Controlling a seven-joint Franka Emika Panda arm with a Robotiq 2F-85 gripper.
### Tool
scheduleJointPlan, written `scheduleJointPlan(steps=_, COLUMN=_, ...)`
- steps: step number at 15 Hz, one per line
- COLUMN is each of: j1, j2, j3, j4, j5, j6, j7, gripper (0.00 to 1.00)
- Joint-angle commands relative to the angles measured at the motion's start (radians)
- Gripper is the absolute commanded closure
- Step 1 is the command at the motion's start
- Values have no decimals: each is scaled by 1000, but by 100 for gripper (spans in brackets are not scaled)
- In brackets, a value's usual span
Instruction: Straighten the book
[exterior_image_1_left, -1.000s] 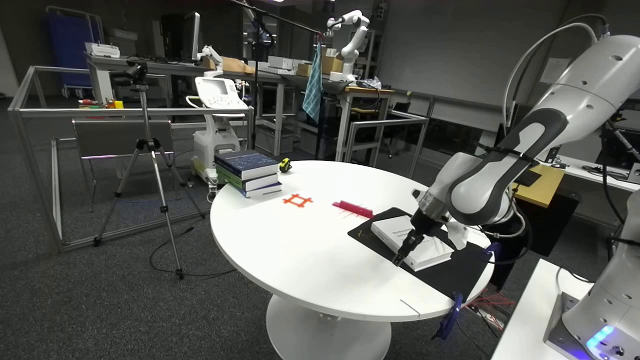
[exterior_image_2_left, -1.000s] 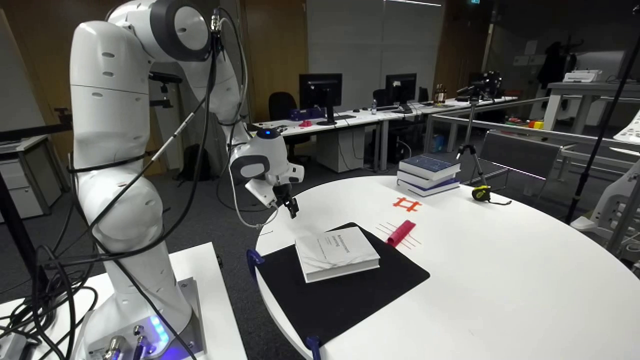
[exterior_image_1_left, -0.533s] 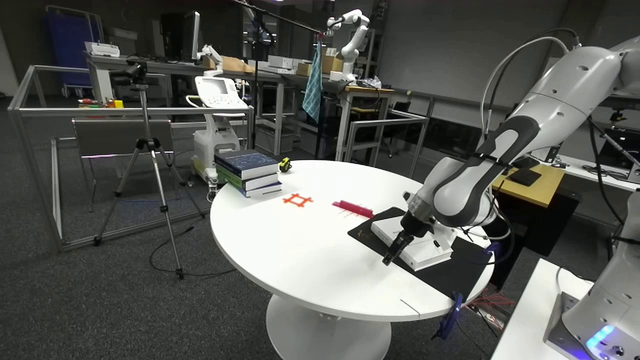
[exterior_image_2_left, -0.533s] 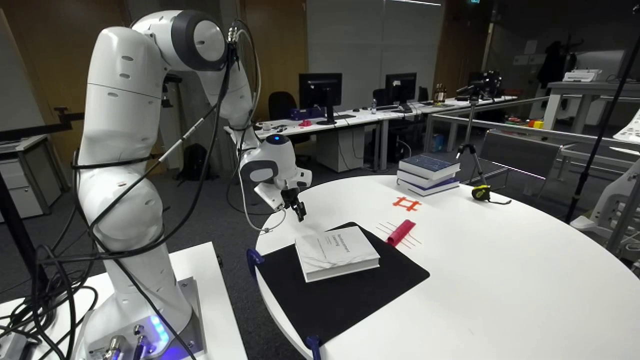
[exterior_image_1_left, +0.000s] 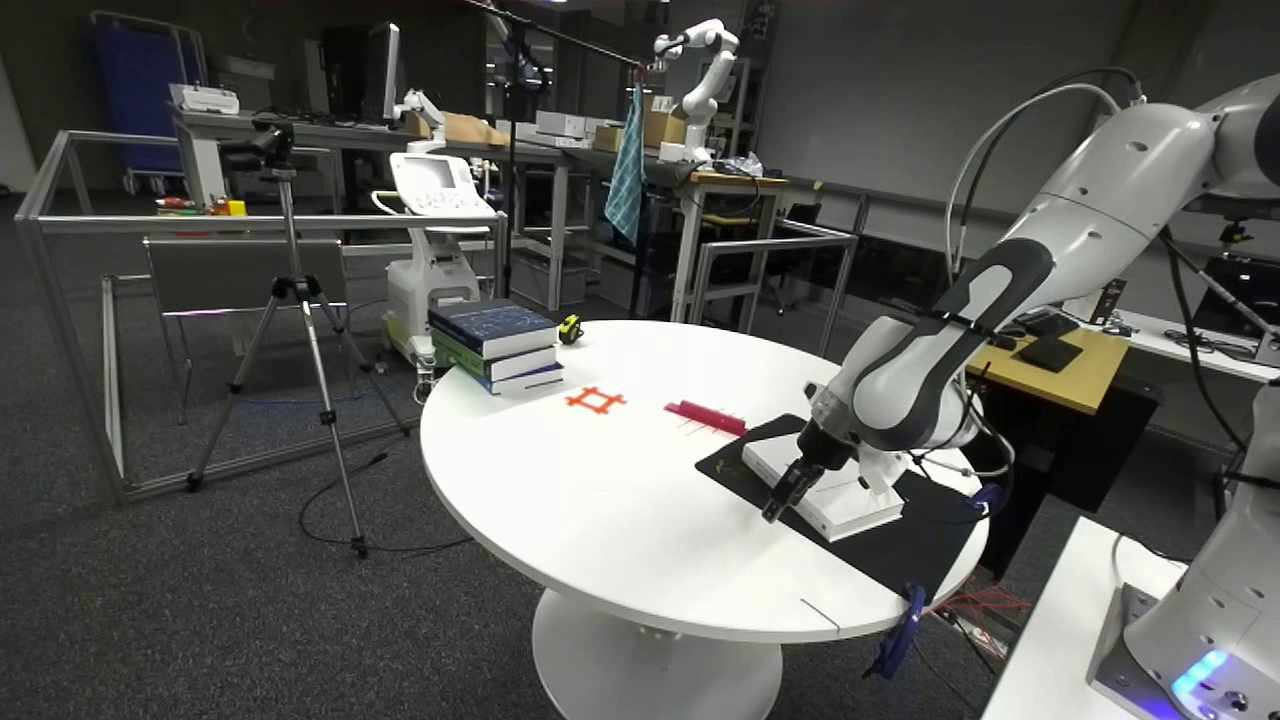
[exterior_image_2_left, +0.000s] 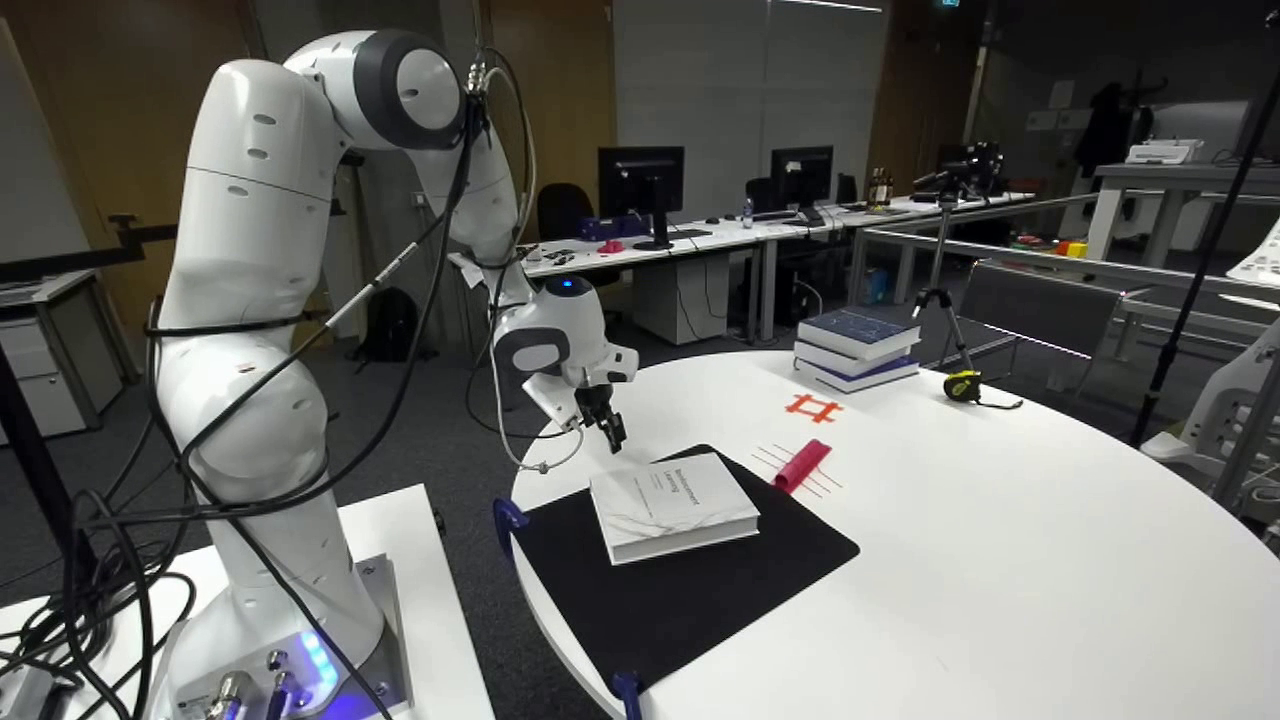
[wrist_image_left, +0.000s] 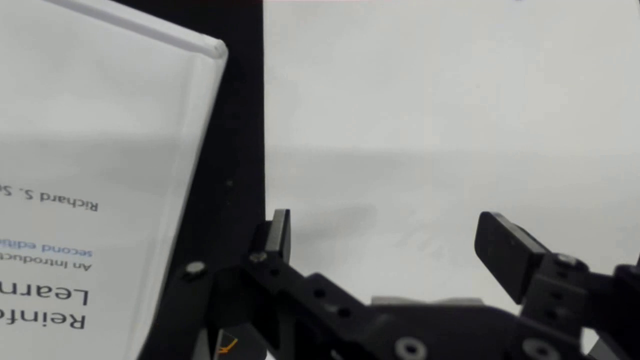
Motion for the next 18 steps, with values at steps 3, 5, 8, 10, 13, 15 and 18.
scheduleJointPlan(steps=3, j1=30, j2=27, j3=-21, j4=13, j5=26, j6=10, j7=89, gripper=0)
scheduleJointPlan(steps=5, j1=35, j2=19, j3=-20, j4=-1, j5=27, j6=9, j7=125, gripper=0)
scheduleJointPlan(steps=8, j1=47, j2=16, j3=-27, j4=-9, j5=16, j6=3, j7=164, gripper=0)
scheduleJointPlan(steps=10, j1=51, j2=17, j3=-29, j4=-9, j5=16, j6=4, j7=186, gripper=0)
scheduleJointPlan(steps=13, j1=21, j2=13, j3=-20, j4=-35, j5=-139, j6=21, j7=348, gripper=0)
scheduleJointPlan(steps=15, j1=29, j2=8, j3=-46, j4=-47, j5=-234, j6=16, j7=451, gripper=0)
scheduleJointPlan(steps=18, j1=39, j2=2, j3=-89, j4=-59, j5=-334, j6=10, j7=549, gripper=0)
